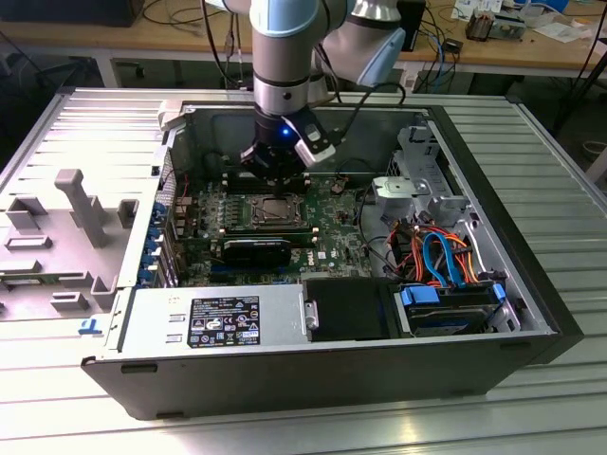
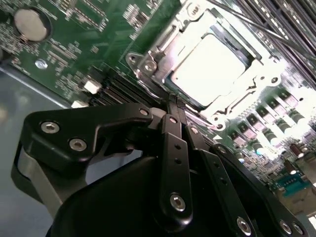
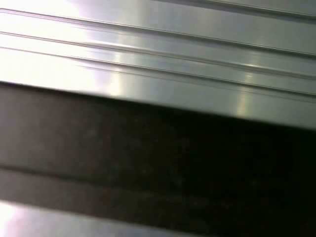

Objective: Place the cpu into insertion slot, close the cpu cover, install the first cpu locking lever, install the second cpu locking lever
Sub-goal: 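Install the first cpu locking lever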

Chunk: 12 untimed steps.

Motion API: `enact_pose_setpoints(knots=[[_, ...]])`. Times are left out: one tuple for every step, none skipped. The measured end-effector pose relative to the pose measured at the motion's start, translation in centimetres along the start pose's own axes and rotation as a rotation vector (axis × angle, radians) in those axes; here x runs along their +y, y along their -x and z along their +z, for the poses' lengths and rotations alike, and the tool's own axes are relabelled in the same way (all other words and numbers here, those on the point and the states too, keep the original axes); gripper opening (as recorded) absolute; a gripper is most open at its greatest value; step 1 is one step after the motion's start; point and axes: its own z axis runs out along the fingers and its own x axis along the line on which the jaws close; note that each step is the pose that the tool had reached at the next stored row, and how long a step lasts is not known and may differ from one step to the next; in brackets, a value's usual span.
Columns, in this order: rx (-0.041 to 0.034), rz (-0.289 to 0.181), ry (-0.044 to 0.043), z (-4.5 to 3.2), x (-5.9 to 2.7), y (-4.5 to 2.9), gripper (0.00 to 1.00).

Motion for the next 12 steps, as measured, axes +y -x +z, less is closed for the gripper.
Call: enact_pose_setpoints(knots=[[0.0001,0.000,-0.0003,0.01,-0.05,0.29,0.11],[0.0001,0.000,-0.0005,0.02,-0.08,0.48,0.11],[0.0000,0.000,-0.0006,0.03,-0.11,0.69,0.11],[0.0000,0.000,-0.0007,0.05,-0.16,0.99,0.11],[0.0000,0.000,-0.0009,0.04,-0.19,1.13,0.11],[-0.0001,0.000,-0.0008,0.05,-0.19,1.17,0.11],[-0.0002,0.000,-0.0008,0.05,-0.19,1.18,0.11],[-0.0002,0.000,-0.0008,0.06,-0.21,1.21,0.11],[-0.0002,0.000,-0.0007,0.06,-0.22,1.23,0.11],[-0.0002,0.000,-0.0007,0.06,-0.24,1.26,0.11],[-0.0002,0.000,-0.0009,0.06,-0.26,1.31,0.11],[-0.0002,0.000,-0.0011,0.06,-0.28,1.38,0.11]])
